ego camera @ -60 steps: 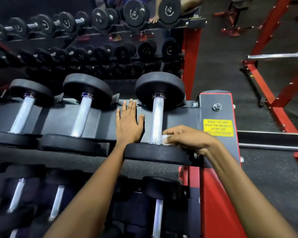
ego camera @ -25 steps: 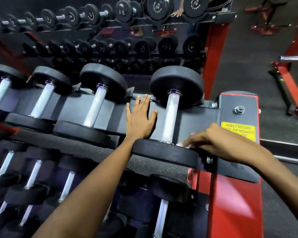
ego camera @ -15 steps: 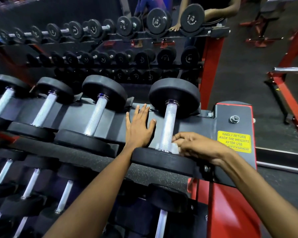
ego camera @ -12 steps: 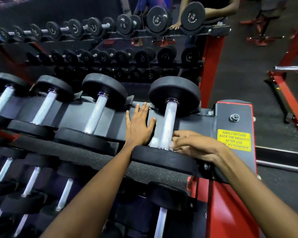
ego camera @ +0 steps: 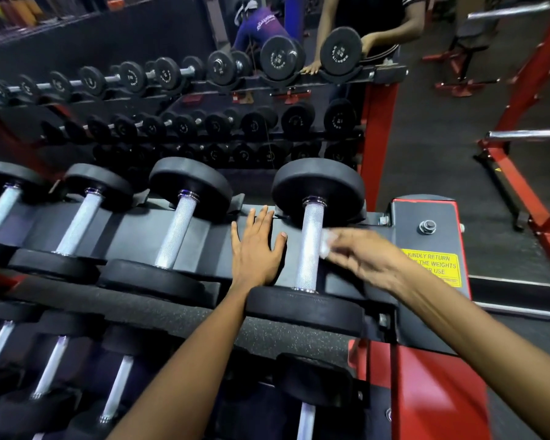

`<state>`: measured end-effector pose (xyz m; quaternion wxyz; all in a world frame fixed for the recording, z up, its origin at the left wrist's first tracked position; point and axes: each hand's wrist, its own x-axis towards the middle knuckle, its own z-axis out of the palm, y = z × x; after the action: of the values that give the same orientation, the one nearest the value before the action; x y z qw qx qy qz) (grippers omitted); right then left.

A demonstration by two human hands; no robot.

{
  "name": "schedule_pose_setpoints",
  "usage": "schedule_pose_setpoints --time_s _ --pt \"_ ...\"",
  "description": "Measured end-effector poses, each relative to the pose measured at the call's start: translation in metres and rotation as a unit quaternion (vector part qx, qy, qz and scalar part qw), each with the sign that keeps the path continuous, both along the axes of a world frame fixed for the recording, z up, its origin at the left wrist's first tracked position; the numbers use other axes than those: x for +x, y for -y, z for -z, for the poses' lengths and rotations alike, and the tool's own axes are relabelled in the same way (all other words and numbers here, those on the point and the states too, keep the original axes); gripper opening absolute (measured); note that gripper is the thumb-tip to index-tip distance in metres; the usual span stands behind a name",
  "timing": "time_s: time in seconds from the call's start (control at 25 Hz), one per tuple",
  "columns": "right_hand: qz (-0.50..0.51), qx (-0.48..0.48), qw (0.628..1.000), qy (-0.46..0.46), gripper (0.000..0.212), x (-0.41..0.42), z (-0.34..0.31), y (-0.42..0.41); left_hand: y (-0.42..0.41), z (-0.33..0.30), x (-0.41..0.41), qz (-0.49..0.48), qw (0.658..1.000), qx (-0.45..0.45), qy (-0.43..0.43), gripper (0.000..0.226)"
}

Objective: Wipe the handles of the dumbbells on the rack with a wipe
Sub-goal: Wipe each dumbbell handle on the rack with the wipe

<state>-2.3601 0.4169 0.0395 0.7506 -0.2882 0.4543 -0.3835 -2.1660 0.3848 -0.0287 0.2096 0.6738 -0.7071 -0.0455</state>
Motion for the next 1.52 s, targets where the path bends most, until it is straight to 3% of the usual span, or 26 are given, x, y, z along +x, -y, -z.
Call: schedule_pose_setpoints --time_s 0.12,0.28,0.44,0.48,0.6,0.68,0.8,0.92,0.96,1.0,1.08,1.12,1.2,1.28,1.32,1.4,1.44,1.48,1.52 --pt "-0.103 0.033 0.991 -0.073 0.021 -0.001 -0.003 -0.007 0.003 -0.001 -0.001 0.002 1.000 -0.002 0.006 0.058" --pt "0.073 -0.067 0.992 -0.083 0.016 0.000 -0.016 0.013 -0.001 -0.001 -0.001 -0.002 1.000 0.003 0.005 0.058" --pt "-0.085 -0.186 0.954 -0.221 0.026 -0.009 -0.002 -0.033 0.000 -0.001 -0.001 0.004 1.000 -0.003 0.000 0.058" --pt "-0.040 -0.247 0.927 -0.279 0.026 -0.011 -0.001 -0.025 0.002 -0.001 -0.001 0.005 1.000 -0.003 -0.001 0.058" --pt "0.104 -0.429 0.797 -0.412 0.025 -0.004 -0.008 -0.001 -0.001 -0.002 0.000 0.002 1.000 -0.002 -0.004 0.058" --pt "0.021 -0.481 0.770 -0.418 0.026 -0.003 0.001 -0.015 -0.003 -0.003 -0.001 0.003 1.000 0.003 -0.002 0.058" --pt "-0.180 -0.583 0.661 -0.438 0.024 -0.008 0.001 -0.025 0.001 -0.002 0.000 0.005 1.000 -0.006 -0.001 0.058" --pt "-0.085 -0.604 0.613 -0.503 0.026 -0.010 -0.014 0.009 0.000 -0.002 0.000 0.005 1.000 -0.005 -0.012 0.058" --pt "-0.068 -0.590 0.620 -0.512 0.024 -0.012 -0.009 0.011 -0.001 -0.001 0.000 0.005 1.000 -0.004 -0.012 0.058" --pt "-0.081 -0.578 0.620 -0.524 0.021 -0.013 -0.006 0.002 -0.001 -0.001 0.000 0.005 1.000 -0.003 -0.012 0.058" --pt "-0.240 -0.621 0.590 -0.458 0.032 -0.017 -0.001 -0.022 0.000 -0.001 0.000 0.005 1.000 -0.006 -0.008 0.058" --pt "-0.284 -0.633 0.554 -0.460 0.037 -0.017 -0.003 -0.020 0.002 -0.001 0.000 0.006 1.000 -0.010 -0.005 0.058" --pt "-0.271 -0.625 0.572 -0.457 0.037 -0.024 -0.020 0.001 0.002 -0.001 0.001 0.006 1.000 -0.009 0.000 0.059" --pt "-0.205 -0.670 0.513 -0.496 0.038 -0.025 -0.017 0.015 0.000 0.001 0.001 0.005 1.000 -0.010 -0.002 0.059" --pt "-0.231 -0.693 0.465 -0.501 0.041 -0.027 -0.003 0.011 -0.001 0.001 0.000 0.006 1.000 -0.009 -0.003 0.060" --pt "-0.302 -0.740 0.405 -0.443 0.045 -0.023 0.012 0.000 0.000 0.000 0.000 0.009 1.000 -0.008 0.001 0.066" --pt "-0.330 -0.759 0.352 -0.437 0.047 -0.026 0.010 0.006 0.002 0.001 0.000 0.009 1.000 -0.009 0.004 0.068" --pt "-0.322 -0.767 0.324 -0.450 0.047 -0.027 0.000 0.019 0.002 0.001 0.000 0.009 1.000 -0.009 0.009 0.068" --pt "-0.284 -0.759 0.340 -0.477 0.046 -0.023 -0.016 0.029 0.002 0.002 0.001 0.009 1.000 -0.008 0.015 0.068"
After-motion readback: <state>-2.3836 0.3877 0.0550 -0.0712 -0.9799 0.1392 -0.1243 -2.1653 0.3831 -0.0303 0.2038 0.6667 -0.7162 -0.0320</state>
